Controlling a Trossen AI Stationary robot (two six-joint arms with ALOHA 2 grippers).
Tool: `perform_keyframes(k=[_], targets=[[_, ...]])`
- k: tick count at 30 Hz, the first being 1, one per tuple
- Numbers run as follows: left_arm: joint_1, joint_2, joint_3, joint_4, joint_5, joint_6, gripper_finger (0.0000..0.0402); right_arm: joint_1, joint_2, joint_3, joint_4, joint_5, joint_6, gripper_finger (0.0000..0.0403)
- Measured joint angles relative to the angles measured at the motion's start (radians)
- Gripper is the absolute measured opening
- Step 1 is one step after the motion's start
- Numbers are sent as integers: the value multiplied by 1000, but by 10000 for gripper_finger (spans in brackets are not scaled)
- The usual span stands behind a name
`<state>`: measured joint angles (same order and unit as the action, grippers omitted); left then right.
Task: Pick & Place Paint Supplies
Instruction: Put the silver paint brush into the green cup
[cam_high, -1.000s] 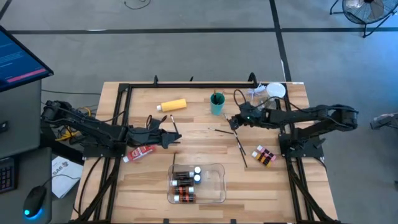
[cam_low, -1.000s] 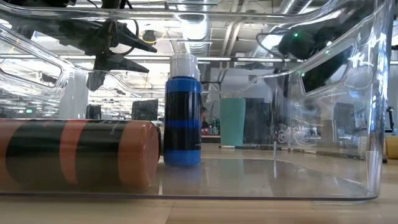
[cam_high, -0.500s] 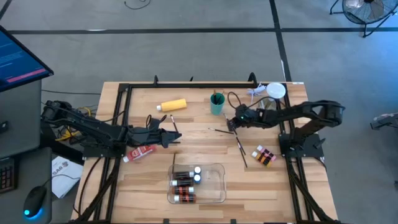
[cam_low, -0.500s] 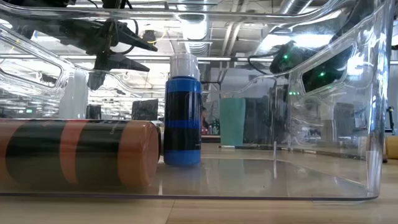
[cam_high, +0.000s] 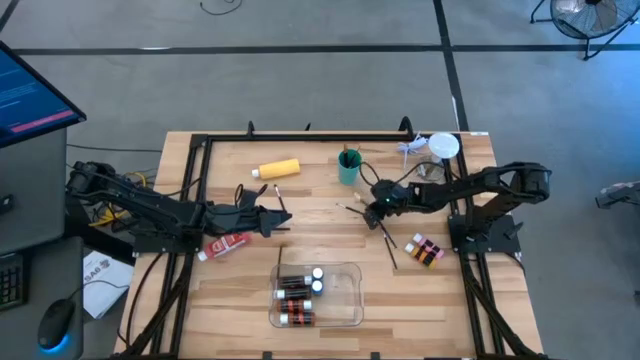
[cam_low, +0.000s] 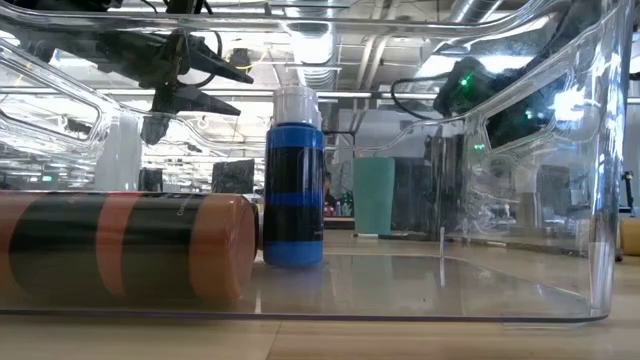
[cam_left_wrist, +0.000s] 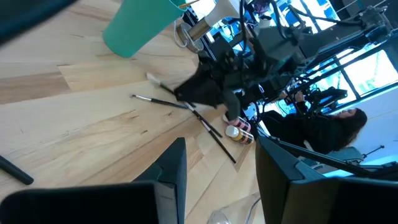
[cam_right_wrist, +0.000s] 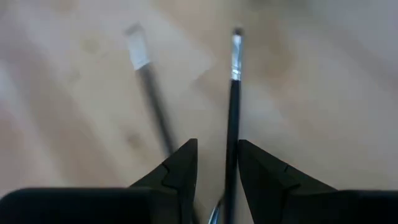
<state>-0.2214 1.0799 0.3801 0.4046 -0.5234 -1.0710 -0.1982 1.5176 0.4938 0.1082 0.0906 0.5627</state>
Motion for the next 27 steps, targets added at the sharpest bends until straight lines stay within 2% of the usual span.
perform_keyframes(k=[8,15,20,27], targets=[[0,0,0,0,0,19,99,60,-9,14,1,-68,-16,108],[0,0,0,0,7,19,99,111,-9,17,3,-79,-10,108],[0,0,0,1,35,19,99,131,-12,20,1,-138,28,108],[-3,0,0,4,46,19,99,154,-67,93,-1,-147,38,108]])
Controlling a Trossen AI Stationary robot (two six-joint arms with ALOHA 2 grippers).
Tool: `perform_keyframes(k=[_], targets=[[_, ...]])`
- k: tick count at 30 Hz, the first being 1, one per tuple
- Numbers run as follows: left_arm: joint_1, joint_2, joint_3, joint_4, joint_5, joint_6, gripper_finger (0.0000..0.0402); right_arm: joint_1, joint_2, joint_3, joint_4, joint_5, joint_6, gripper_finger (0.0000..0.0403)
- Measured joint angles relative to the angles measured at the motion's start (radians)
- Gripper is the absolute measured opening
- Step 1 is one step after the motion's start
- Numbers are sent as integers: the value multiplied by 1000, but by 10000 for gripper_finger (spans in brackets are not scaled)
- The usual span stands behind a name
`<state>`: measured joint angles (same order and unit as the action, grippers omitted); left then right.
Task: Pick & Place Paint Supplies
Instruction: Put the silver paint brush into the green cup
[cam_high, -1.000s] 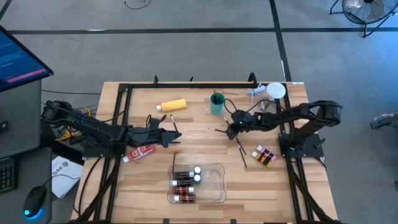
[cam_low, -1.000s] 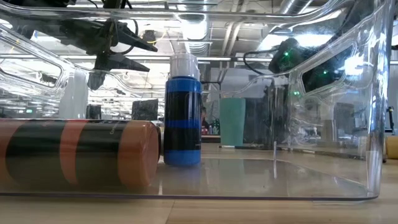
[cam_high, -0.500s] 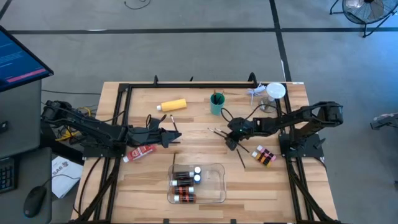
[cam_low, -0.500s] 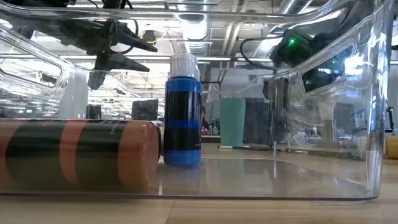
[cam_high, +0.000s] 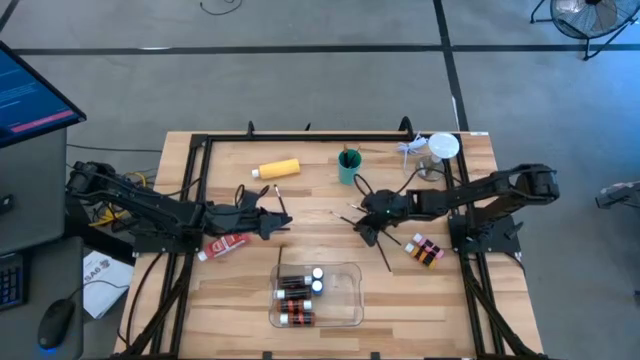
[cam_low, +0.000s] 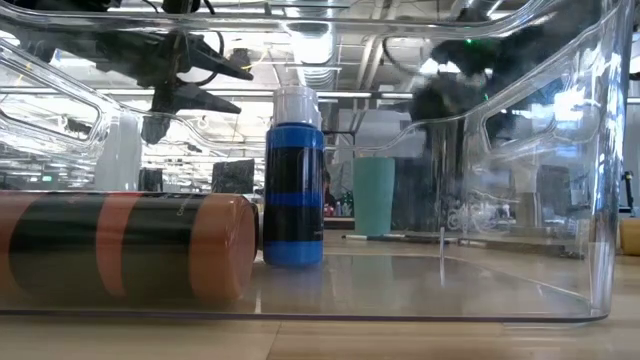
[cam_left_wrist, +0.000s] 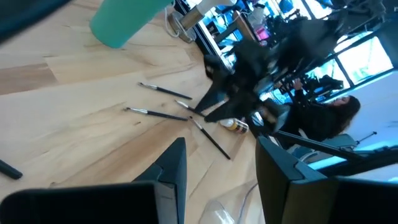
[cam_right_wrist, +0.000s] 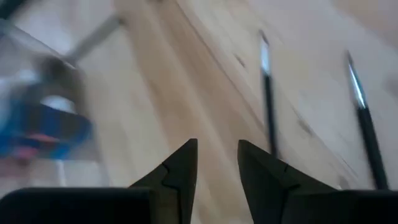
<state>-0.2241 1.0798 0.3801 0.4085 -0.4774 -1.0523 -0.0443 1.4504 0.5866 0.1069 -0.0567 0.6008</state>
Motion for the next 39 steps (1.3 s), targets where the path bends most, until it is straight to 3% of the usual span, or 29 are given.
perform_keyframes(k=[5,8,14,19,21,25,29,34,39], targets=[[5,0,0,6,48,0,99,-4,-74,70,-1,2,-6,108],[44,0,0,6,129,25,99,-12,-114,103,1,5,-8,108],[225,2,13,-2,381,157,99,-43,-178,136,-1,8,-29,108],[423,56,123,1,700,403,99,-87,-230,142,-3,5,-61,108],[464,92,177,-4,784,502,99,-107,-248,142,-4,5,-62,108],[495,164,236,-8,795,620,99,-145,-281,142,-5,5,-77,108],[515,237,241,-15,716,625,99,-171,-300,142,-4,5,-98,108],[507,303,240,79,590,387,99,-201,-307,142,-1,4,-83,108],[493,337,240,221,589,332,99,-209,-300,142,-1,3,-104,108]])
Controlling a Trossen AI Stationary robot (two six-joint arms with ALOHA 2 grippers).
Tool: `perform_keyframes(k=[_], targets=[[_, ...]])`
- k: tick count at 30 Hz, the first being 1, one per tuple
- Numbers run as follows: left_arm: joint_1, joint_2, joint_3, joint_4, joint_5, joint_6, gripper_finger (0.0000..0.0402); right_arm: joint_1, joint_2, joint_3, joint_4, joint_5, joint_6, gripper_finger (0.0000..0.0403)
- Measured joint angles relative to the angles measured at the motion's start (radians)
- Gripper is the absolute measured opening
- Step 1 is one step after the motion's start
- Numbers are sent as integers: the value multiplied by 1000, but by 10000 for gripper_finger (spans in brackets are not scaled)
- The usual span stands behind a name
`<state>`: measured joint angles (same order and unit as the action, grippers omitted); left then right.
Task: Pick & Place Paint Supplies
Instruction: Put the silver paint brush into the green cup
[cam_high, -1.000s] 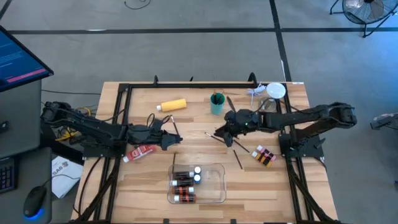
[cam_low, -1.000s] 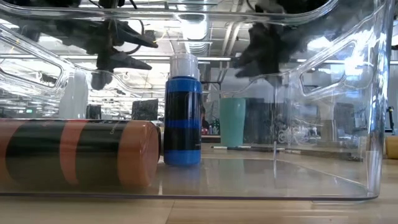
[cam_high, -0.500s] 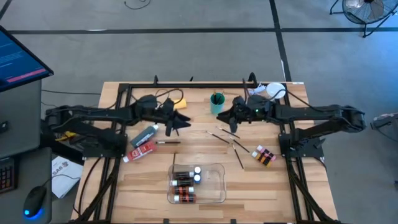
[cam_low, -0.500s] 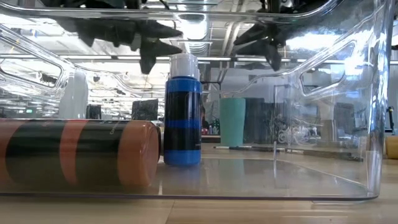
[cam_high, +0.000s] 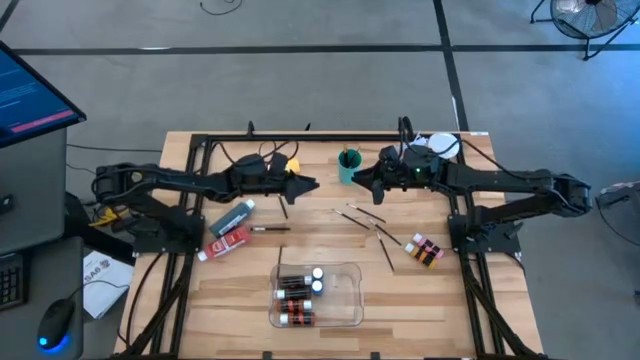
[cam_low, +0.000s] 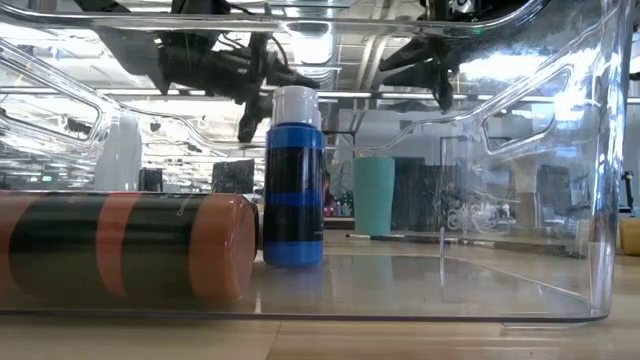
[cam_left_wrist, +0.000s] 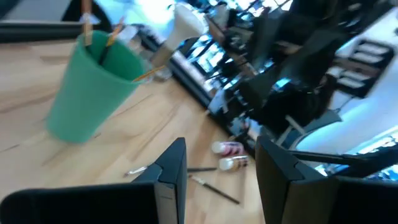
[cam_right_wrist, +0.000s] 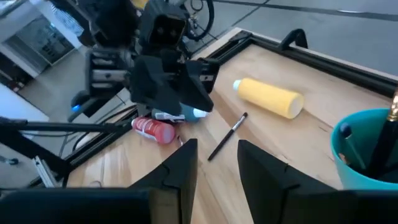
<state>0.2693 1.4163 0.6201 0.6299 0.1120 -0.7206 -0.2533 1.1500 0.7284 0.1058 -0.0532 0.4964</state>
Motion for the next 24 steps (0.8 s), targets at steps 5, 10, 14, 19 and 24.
perform_keyframes(k=[5,10,14,19,24], targets=[[-10,2,0,15,8,4,99,-20,17,0,-52,0,-41,108],[-13,3,0,81,163,6,99,-38,17,0,-140,0,-62,108],[-44,-27,20,254,262,7,99,-44,13,0,-160,0,-62,108],[-56,-99,76,269,267,0,99,-42,13,0,-159,-3,-62,108],[-54,-178,131,355,425,-45,64,-42,13,0,-157,-2,-61,108]])
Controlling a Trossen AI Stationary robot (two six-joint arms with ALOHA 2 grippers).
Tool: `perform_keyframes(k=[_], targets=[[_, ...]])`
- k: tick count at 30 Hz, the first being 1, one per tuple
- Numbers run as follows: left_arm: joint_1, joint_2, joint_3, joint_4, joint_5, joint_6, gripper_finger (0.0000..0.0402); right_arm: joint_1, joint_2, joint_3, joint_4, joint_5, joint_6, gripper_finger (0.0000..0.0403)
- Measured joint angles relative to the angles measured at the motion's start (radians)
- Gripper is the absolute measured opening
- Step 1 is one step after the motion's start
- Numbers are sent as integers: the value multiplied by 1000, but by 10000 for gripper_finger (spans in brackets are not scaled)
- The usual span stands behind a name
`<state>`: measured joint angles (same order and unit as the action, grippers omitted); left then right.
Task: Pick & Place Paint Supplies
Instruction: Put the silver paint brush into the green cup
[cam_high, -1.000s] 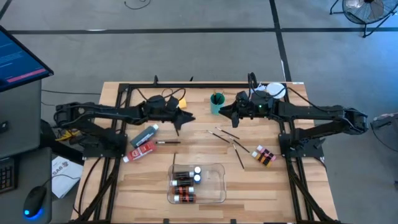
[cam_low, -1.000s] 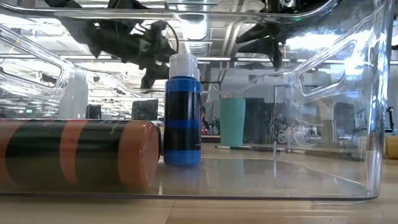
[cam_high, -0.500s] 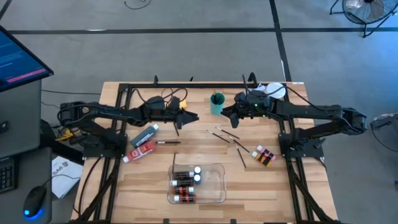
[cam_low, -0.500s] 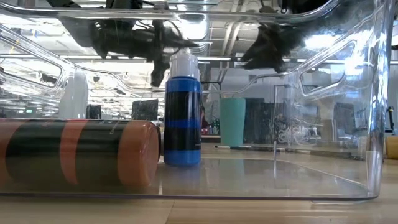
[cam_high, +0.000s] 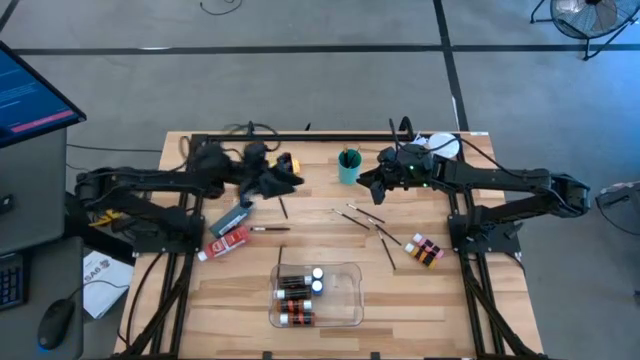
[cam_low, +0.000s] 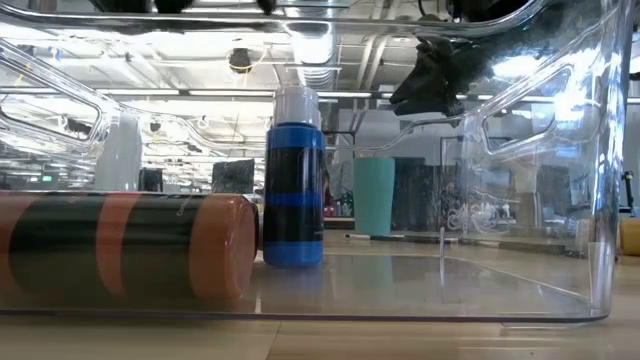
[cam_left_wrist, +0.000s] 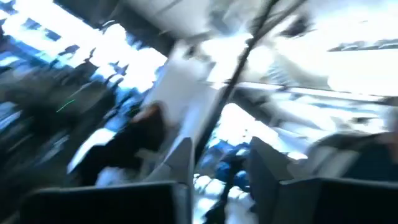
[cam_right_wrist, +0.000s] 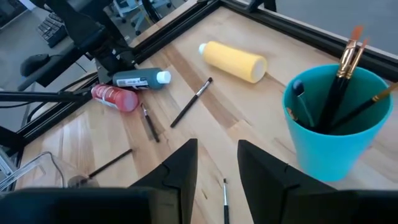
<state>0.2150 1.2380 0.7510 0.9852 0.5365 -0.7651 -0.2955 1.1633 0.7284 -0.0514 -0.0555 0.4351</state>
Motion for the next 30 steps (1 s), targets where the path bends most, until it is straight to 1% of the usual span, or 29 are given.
perform_keyframes(k=[2,3,4,6,10,12,14,16,20,23,25,28,30], targets=[[-1,-34,33,34,-12,-65,31,0,0,0,0,0,0,108],[-2,-49,61,60,-53,-96,16,0,0,0,2,0,0,108],[-8,-67,91,89,-118,-123,9,0,0,0,2,0,2,108],[-22,-106,153,129,-268,-148,8,4,0,0,2,0,16,108],[-28,-164,252,127,-513,-133,5,7,0,0,11,0,36,108],[-25,-176,291,103,-594,-155,2,8,0,0,13,0,37,108],[-19,-185,316,70,-612,-167,1,8,0,0,14,0,37,108],[-16,-186,334,39,-590,-208,0,8,0,0,14,0,37,108],[-17,-167,353,33,-465,-269,0,8,0,0,16,0,57,108],[-18,-147,374,33,-287,-286,0,8,0,0,24,0,72,108],[-32,-133,403,76,-134,-269,0,8,0,0,28,0,74,108],[-102,-104,472,130,68,-197,0,8,0,0,31,0,87,108],[-155,-87,520,123,164,-141,0,8,0,0,30,0,89,108]])
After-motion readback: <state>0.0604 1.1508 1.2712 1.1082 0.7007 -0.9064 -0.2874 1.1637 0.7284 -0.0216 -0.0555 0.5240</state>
